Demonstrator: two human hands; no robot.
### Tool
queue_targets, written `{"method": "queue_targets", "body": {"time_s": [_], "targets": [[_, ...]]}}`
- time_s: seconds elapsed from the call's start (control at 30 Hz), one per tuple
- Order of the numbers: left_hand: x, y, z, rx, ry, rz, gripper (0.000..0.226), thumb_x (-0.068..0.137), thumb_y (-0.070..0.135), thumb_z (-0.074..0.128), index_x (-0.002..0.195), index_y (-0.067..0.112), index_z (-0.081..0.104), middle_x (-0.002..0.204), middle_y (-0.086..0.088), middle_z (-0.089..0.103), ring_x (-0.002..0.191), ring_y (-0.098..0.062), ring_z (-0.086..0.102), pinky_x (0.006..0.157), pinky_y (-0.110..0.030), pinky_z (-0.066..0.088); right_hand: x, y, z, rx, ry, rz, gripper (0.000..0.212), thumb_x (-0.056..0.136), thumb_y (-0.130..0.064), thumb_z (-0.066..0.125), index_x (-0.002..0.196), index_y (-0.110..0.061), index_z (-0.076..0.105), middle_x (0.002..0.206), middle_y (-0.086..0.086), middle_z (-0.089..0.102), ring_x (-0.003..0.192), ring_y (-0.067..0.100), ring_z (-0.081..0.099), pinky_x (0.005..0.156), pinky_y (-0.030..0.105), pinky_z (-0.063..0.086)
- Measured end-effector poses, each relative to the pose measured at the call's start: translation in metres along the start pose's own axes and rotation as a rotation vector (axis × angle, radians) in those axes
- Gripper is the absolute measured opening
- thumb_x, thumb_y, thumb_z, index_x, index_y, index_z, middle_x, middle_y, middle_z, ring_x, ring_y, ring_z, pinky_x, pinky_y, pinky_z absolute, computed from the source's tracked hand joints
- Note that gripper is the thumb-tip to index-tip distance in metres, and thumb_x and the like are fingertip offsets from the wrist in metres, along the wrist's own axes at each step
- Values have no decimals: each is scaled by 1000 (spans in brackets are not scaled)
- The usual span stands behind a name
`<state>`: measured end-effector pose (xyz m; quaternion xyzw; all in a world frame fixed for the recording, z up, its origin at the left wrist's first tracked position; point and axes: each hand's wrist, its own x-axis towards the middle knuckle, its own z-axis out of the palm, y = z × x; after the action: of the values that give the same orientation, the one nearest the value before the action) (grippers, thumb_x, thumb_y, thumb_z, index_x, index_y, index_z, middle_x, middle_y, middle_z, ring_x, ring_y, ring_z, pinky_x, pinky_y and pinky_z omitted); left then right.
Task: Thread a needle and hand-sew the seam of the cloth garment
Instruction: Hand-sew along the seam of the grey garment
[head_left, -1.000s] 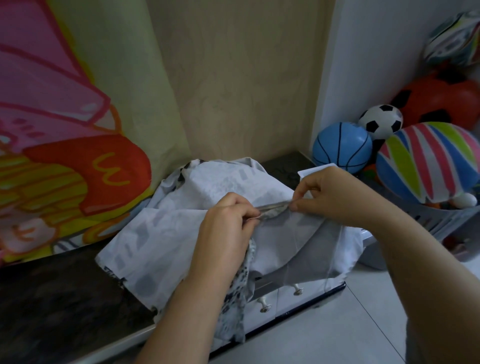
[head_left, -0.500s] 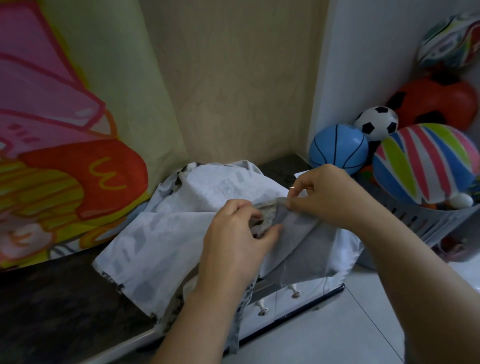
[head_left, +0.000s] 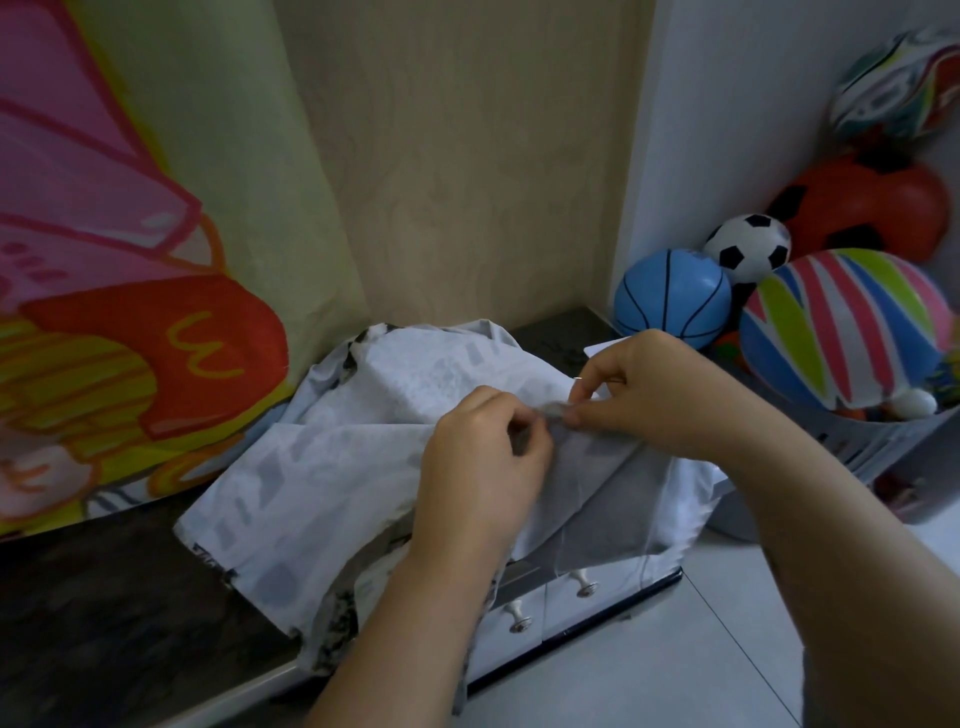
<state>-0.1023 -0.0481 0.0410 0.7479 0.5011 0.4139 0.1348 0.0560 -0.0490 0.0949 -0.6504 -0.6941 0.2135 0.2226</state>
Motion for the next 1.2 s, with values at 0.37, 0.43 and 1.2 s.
{"method": "queue_targets", "body": {"time_s": [0.37,0.43,1.2], "targets": [[1,-5,-20,-377,-156,-352,14,80,18,76,76,25,64,72,5,68,67,-4,63,63,-14,47,-1,4,-3,74,-59,-16,8,77,-34,73,75,-27,70,55,-3,49,44,-3,43,45,6,34],[1,-6,-20,-400,-210,-355,20,85,16,71,95,31,62,79,6,67,74,-5,64,70,-16,48,0,6,-1,74,-71,-12,9,76,-37,73,76,-29,70,68,8,60,54,2,46,53,13,38],[4,-2,-8,-493,-322,-349,15,91,23,62,78,29,68,79,15,69,76,8,61,66,-4,42,-11,3,-12,202,-25,201,12,98,-30,43,110,-27,46,91,4,58,84,21,60,71,31,49]]}}
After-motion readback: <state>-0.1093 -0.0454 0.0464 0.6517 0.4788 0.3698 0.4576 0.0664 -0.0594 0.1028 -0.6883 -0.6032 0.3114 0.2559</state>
